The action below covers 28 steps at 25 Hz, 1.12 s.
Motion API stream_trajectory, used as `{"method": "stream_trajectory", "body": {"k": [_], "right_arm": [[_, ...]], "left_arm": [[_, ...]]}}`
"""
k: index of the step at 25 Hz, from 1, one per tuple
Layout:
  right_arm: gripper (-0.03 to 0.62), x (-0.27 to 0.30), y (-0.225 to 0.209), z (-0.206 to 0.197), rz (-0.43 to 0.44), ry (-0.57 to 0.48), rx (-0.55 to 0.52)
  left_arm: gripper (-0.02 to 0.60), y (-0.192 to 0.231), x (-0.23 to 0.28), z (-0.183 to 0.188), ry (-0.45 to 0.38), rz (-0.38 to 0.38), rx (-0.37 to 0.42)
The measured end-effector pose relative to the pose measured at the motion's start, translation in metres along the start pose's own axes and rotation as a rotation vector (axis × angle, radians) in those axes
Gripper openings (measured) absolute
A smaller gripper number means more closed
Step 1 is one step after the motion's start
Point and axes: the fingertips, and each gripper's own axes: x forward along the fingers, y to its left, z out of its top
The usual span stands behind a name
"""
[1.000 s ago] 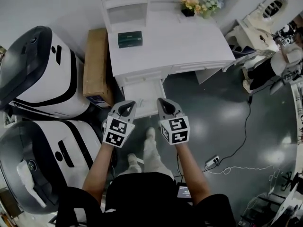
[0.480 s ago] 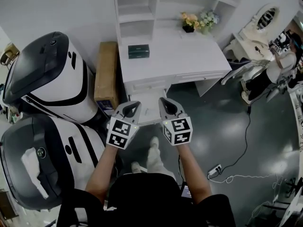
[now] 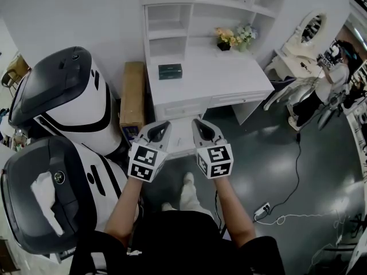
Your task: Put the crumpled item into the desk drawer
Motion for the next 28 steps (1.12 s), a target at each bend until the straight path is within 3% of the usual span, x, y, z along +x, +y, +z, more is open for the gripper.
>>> {"method": "stream_trajectory", "body": {"k": [14, 28], "right_arm": [[-0.006, -0.048, 0.042, 0.039, -0.067, -0.065, -0.021], [-0.006, -0.062, 0.038, 0.060, -0.063, -0.089, -0.026]], "left_arm": [[0.006, -0.009, -0.066, 0.032, -0.098, -0.006, 0.021], [0.006, -0.015, -0.066, 0.056, -0.146, -0.005, 0.011]]}}
